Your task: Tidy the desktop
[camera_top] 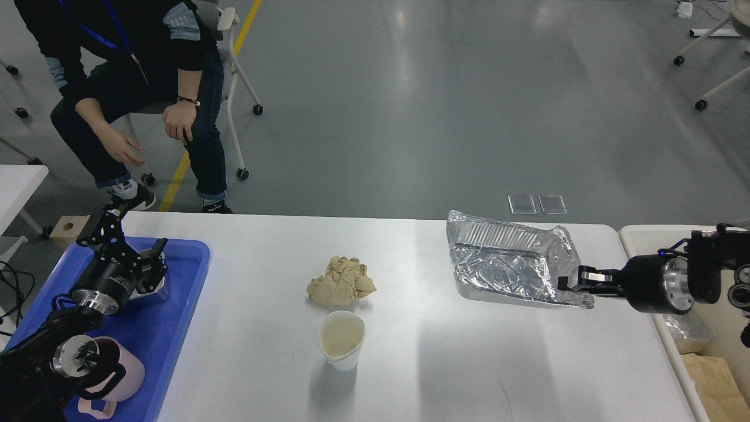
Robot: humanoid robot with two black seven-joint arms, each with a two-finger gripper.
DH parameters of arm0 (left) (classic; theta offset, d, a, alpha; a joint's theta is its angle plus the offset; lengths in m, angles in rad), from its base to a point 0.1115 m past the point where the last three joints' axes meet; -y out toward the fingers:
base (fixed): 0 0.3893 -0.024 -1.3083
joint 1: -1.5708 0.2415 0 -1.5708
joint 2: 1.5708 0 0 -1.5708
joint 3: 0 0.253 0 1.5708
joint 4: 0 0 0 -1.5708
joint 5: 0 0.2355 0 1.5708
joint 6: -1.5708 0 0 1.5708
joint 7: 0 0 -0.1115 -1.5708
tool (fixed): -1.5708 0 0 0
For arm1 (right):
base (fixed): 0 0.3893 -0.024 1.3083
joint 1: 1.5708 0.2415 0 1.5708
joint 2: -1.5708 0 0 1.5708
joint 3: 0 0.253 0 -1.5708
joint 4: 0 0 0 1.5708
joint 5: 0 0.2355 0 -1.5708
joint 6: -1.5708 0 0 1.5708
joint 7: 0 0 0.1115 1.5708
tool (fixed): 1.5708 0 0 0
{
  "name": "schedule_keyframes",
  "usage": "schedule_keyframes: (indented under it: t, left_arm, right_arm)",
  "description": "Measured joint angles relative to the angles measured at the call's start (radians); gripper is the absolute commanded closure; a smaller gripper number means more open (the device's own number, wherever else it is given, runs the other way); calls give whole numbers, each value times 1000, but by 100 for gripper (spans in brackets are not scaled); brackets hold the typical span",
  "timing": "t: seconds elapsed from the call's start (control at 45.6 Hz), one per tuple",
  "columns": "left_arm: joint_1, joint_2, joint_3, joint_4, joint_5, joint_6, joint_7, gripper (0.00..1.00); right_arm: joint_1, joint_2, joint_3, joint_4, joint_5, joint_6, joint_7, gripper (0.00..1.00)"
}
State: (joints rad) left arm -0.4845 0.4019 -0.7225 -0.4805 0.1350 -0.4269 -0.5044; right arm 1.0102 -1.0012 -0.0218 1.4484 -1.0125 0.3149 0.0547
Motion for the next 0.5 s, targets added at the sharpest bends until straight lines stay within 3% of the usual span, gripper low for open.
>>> schedule_keyframes:
  t: [0.505]
  left_arm:
    - [6, 14, 2, 0, 1, 1, 1, 2]
  right_arm:
    - [14, 141, -9, 6, -142, -59, -88, 100]
